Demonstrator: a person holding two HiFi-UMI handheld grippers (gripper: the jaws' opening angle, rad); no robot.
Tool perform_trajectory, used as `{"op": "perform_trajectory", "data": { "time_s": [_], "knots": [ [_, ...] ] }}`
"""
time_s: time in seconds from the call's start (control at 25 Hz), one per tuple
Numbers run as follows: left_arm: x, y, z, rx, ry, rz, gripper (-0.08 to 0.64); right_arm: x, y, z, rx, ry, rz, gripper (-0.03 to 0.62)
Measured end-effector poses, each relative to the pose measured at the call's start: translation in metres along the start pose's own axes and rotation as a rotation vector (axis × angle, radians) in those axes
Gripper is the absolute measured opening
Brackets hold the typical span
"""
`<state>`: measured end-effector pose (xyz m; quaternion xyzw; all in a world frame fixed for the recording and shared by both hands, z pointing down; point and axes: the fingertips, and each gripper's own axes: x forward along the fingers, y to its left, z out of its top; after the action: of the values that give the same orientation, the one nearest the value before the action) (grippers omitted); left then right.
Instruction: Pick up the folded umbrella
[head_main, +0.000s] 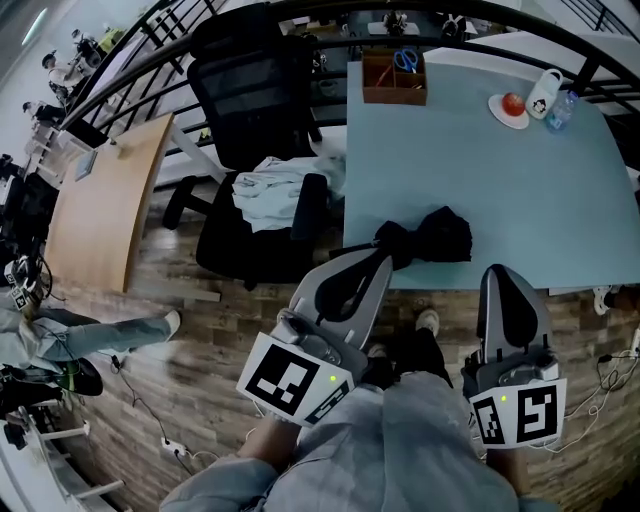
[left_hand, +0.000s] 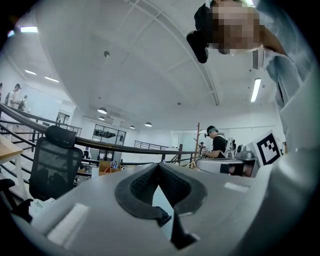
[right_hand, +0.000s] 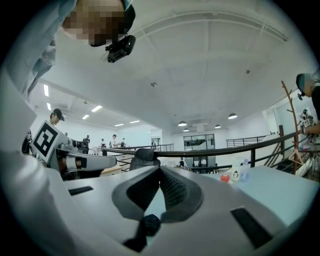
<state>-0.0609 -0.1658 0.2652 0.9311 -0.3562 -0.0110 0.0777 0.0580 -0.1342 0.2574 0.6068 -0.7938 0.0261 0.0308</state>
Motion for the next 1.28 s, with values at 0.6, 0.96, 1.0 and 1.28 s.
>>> {"op": "perform_trajectory", "data": {
  "time_s": [0.6, 0.96, 1.0, 1.28],
  "knots": [
    [0.052, 0.004, -0.04, 0.01, 0.144, 0.05, 0.005, 0.041, -0.042, -0.016, 0.024, 0.051, 0.083, 0.0],
    [0.086, 0.009, -0.065, 0.022, 0.237, 0.045, 0.008, 0.066, -0.066, -0.026, 0.045, 0.092, 0.123, 0.0],
    [0.089, 0.011, -0.07, 0.051, 0.248, 0.04, 0.008, 0.068, -0.069, -0.028, 0.047, 0.097, 0.128, 0.0],
    [0.108, 0.013, -0.114, 0.183, 0.375, -0.004, 0.084, 0.079, -0.083, -0.041, 0.063, 0.122, 0.156, 0.0]
  ]
}}
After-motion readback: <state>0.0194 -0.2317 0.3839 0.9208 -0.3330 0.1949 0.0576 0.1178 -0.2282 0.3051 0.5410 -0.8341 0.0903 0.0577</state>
